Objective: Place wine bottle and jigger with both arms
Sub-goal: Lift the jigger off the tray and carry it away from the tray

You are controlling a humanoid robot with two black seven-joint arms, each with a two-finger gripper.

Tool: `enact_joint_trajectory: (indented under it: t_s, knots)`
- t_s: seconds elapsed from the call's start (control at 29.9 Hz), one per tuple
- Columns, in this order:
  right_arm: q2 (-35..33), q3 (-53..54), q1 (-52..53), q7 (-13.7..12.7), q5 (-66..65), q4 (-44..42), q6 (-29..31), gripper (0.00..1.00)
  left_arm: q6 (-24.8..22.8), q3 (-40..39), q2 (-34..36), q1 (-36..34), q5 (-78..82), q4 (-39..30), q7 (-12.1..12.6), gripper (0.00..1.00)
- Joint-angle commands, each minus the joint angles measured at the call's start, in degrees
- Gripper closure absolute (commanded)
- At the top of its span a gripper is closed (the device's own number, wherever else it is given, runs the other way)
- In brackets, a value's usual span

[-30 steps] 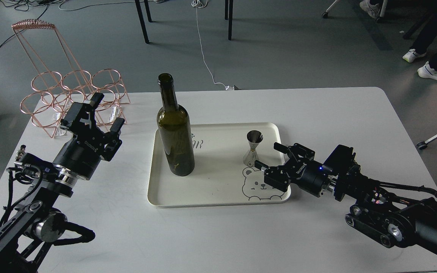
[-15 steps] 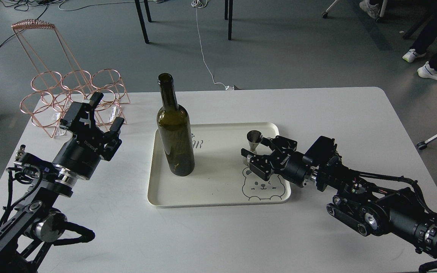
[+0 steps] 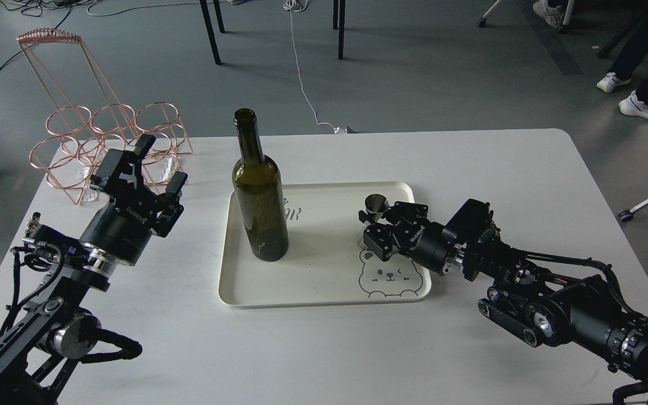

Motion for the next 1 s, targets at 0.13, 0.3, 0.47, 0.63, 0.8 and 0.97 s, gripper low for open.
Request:
enact_joint_trajectory:
  t_s: [0.13,0.3,0.47,0.63,0.8,0.97]
  knots:
    - [-0.3,0.8,1.3,0.0,0.4,1.0,0.0,0.77,0.0,0.0,0.1,0.0,0.0,-0.1,0.0,0.02]
    - [-2.8,5.8,2.5,0.0,1.2,1.2,0.0,0.77,0.0,0.1,0.1,0.0,0.0,-0.1,0.0,0.02]
    - [-7.6,9.9,2.1,0.0,2.7,1.1,0.0,0.76,0.0,0.1,0.0,0.0,0.0,-0.2,0.0,0.02]
    - [-14.2,10.1,-0.2,0.0,7.7,0.6,0.0,0.75,0.0,0.1,0.0,0.0,0.0,-0.3,0.0,0.02]
    - [-17.6,10.0,-3.8,0.0,11.2,0.6,0.0,0.74,0.0,0.2,-0.3,0.1,0.0,-0.4,0.1,0.02]
    - [-17.8,10.0,-6.6,0.0,11.2,0.3,0.0,0.74,0.0,0.2,-0.3,0.1,0.0,-0.5,0.0,0.02]
